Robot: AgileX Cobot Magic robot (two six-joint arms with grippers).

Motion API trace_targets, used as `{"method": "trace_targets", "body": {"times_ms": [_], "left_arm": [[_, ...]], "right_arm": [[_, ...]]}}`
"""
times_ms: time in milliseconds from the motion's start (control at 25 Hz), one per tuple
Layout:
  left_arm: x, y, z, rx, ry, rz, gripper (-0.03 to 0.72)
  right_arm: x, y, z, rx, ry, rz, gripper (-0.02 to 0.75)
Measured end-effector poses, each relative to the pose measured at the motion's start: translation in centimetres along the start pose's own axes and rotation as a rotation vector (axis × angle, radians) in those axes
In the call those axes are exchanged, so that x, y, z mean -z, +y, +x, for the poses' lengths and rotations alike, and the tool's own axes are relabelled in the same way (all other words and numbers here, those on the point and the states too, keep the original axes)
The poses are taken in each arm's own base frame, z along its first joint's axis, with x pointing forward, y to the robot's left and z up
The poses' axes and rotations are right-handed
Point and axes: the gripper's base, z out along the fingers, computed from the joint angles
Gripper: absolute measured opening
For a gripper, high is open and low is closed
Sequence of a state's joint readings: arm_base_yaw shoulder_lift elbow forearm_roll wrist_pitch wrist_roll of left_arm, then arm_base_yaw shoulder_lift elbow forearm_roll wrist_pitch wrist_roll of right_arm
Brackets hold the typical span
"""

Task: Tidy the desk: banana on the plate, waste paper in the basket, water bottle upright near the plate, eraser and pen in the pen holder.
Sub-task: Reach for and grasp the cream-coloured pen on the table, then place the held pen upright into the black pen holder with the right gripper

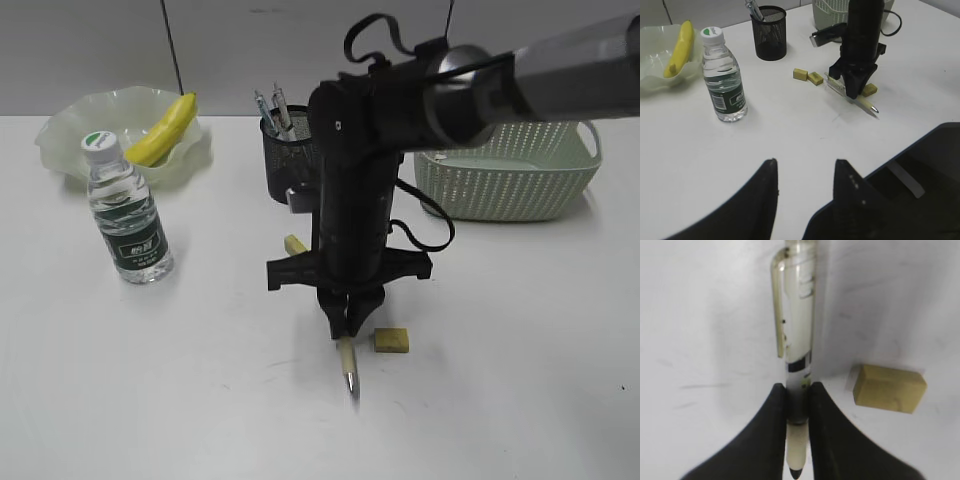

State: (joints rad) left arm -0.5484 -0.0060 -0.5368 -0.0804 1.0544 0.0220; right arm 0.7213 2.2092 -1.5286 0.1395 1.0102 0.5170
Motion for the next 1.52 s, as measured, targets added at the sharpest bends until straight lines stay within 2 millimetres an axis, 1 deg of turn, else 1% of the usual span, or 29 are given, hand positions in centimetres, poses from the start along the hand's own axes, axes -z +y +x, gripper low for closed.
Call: {"method": "trace_targets", "body": {"times_ms": [80, 240, 360, 440, 520, 640, 760, 880, 1000, 1080, 1160, 1320, 1440, 1520], "left_arm": [[0.0, 0.0, 0.0, 0.0, 0.0, 0.0, 0.283], [0.0, 0.0, 0.0, 0.0, 0.0, 0.0, 0.283], [0.0, 0.0, 0.0, 0.0, 0.0, 0.0, 0.283], [0.0, 0.0, 0.0, 0.0, 0.0, 0.0, 0.283], [0.0, 0.0, 0.0, 0.0, 0.0, 0.0, 0.283], [0.0, 0.0, 0.0, 0.0, 0.0, -0.001, 0.283], [0.0, 0.0, 0.0, 0.0, 0.0, -0.001, 0.283], [0.0, 0.0, 0.0, 0.0, 0.0, -0.001, 0.283], [0.0, 0.0, 0.0, 0.0, 0.0, -0.001, 0.283], [0.0, 0.0, 0.0, 0.0, 0.0, -0.001, 0.283], [0.0, 0.0, 0.0, 0.0, 0.0, -0.001, 0.283], [0.0, 0.0, 0.0, 0.0, 0.0, -0.001, 0.283], [0.0, 0.0, 0.0, 0.0, 0.0, -0.001, 0.283], [0.0, 0.0, 0.0, 0.0, 0.0, -0.001, 0.283]], "right_arm": [[2.0, 0.1, 0.1, 0.019, -0.045, -0.015, 0.105], [7.4, -0.2, 0.7, 0.068, -0.188, -0.035, 0.105], [11.6, -0.4, 1.0, 0.11, -0.363, -0.069, 0.105], [14.2, -0.5, 0.8, 0.169, -0.527, -0.09, 0.105], [16.0, -0.3, 0.3, 0.241, -0.686, -0.11, 0.105], [17.4, 0.5, -0.9, 0.356, -0.902, -0.134, 0.105], [17.3, 1.5, -2.2, 0.462, -1.056, -0.152, 0.105], [15.7, 2.4, -3.6, 0.554, -1.137, -0.165, 0.105], [13.5, 2.4, -5.1, 0.582, -1.153, -0.176, 0.105], [12.4, 1.8, -6.1, 0.569, -1.157, -0.181, 0.105], [11.7, 0.6, -7.3, 0.536, -1.169, -0.191, 0.105], [11.3, -1.2, -9.0, 0.477, -1.215, -0.223, 0.105], [10.7, -1.9, -9.9, 0.462, -1.24, -0.239, 0.105], [9.6, -2.1, -10.5, 0.457, -1.228, -0.236, 0.105]]}}
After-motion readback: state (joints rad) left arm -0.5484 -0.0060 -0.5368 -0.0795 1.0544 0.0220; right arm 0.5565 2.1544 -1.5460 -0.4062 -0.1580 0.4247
